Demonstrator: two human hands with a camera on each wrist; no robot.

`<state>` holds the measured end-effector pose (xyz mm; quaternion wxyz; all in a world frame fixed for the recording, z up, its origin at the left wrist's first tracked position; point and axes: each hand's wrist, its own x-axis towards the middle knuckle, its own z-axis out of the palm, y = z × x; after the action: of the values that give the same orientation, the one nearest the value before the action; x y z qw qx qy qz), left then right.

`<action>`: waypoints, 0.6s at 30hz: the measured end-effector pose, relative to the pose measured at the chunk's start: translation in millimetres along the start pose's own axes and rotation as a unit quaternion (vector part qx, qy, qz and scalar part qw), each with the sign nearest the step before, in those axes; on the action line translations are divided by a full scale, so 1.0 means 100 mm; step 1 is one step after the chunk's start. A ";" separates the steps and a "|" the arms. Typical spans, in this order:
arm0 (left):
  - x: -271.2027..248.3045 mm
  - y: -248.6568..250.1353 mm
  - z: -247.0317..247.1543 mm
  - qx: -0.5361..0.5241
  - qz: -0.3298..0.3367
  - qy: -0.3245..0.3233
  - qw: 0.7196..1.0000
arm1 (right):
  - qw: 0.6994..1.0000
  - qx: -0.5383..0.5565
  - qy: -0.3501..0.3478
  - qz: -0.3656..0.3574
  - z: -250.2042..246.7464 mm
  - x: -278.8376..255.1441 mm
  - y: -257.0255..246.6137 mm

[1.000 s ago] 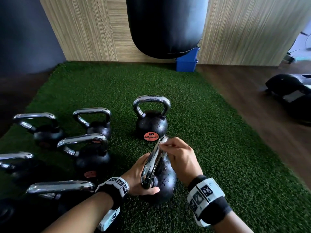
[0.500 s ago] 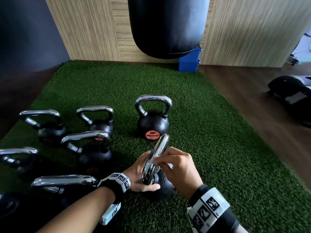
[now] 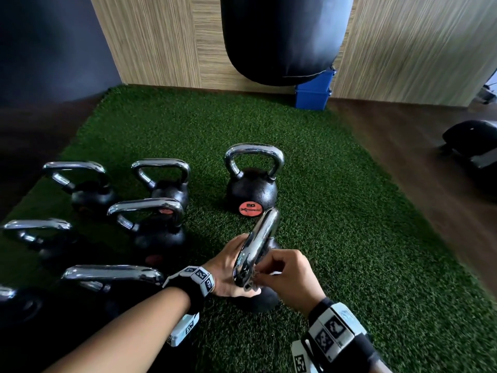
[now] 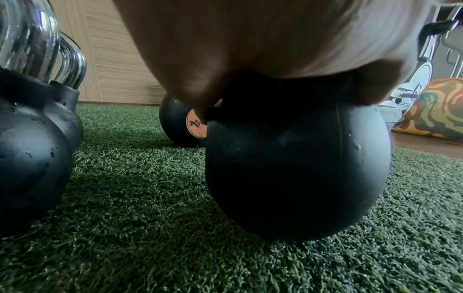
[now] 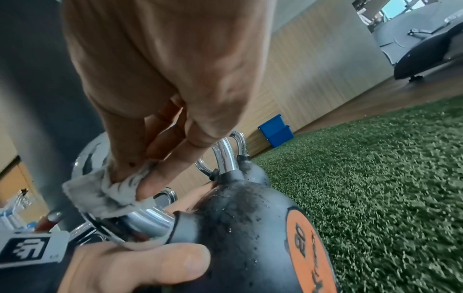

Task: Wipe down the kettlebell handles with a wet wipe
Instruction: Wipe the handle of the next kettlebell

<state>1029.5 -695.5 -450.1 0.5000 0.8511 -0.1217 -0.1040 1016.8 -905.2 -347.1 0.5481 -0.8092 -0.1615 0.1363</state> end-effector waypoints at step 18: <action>0.04 -0.04 0.00 0.040 0.029 0.002 0.999 | 1.000 0.017 0.008 0.021 0.19 0.22 0.17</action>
<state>1033.7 -694.9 -453.6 0.4683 0.8668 -0.1497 -0.0831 1031.3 -886.4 -370.5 0.5602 -0.8040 -0.1378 0.1442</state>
